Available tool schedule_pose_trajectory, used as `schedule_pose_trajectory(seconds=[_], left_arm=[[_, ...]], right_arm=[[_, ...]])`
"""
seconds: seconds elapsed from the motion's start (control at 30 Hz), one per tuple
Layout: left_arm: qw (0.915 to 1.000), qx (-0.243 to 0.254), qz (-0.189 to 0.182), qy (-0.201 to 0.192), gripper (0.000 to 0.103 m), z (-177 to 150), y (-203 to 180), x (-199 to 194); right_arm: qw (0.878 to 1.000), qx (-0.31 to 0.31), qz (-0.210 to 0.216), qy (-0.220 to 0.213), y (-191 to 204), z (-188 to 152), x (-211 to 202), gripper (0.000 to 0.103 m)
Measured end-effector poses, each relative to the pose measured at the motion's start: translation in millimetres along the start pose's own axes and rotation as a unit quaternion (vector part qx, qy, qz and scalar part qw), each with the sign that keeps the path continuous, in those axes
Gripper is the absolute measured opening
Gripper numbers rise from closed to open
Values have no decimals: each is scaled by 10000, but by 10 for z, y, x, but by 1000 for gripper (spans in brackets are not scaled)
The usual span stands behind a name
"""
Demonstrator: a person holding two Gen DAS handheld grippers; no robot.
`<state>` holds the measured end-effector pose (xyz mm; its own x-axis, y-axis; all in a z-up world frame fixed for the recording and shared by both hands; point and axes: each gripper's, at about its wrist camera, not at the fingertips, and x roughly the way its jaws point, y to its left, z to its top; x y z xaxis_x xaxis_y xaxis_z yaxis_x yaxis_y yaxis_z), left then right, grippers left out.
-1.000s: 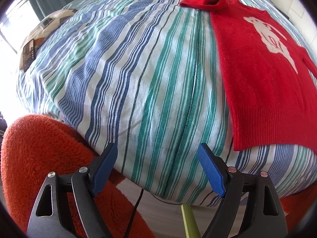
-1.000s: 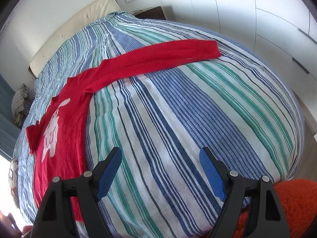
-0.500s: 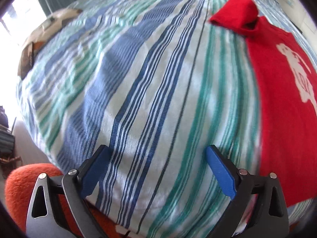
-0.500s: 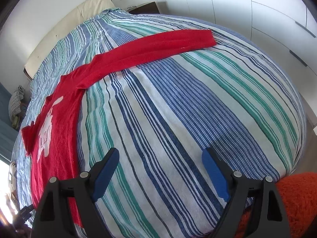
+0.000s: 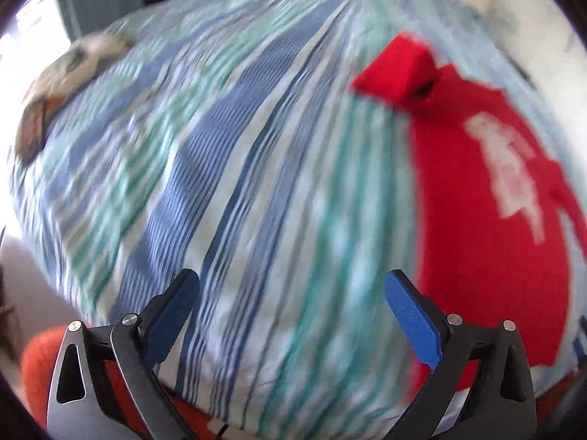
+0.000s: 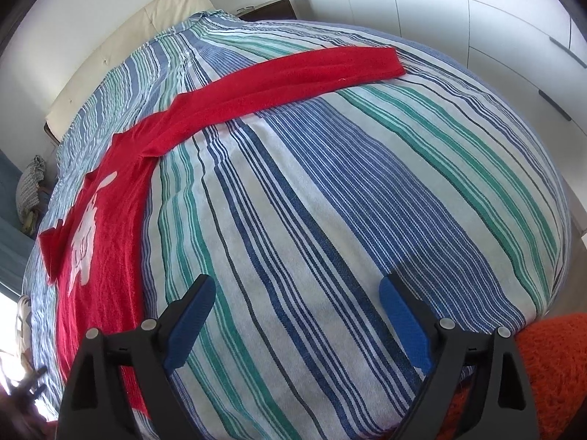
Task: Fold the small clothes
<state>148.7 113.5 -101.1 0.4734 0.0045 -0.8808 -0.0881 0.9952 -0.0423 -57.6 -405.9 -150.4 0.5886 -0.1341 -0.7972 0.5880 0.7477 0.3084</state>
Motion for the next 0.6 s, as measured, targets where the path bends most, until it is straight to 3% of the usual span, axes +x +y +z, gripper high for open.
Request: schedule_pose_trajectory(seconds=[0.1,0.2,0.27,0.33,0.43,0.6], left_arm=[[9959,680,-490,-347,101,408,-433,-162],[9847,1457,-782,-542,101,783,-945,-73],[9755,1964,-744,-650,91,1002,-1244,70],[9716,2250,-504,-527,68,1238,-1501,311],[9764,2103,-406,-268,65,1525,-1671,600],[9833,1344,-1222,-79,61,2122,-1558,797]], right_arm=[[10000,15,0,47,7,6,37,93],[10000,-57,-49,53,42,-1,52,96],[9999,-128,-88,60,61,-13,55,96],[9998,-153,-94,68,66,-21,56,96],[9998,-146,-70,77,59,-19,58,97],[9996,-226,-104,104,73,-22,85,98]])
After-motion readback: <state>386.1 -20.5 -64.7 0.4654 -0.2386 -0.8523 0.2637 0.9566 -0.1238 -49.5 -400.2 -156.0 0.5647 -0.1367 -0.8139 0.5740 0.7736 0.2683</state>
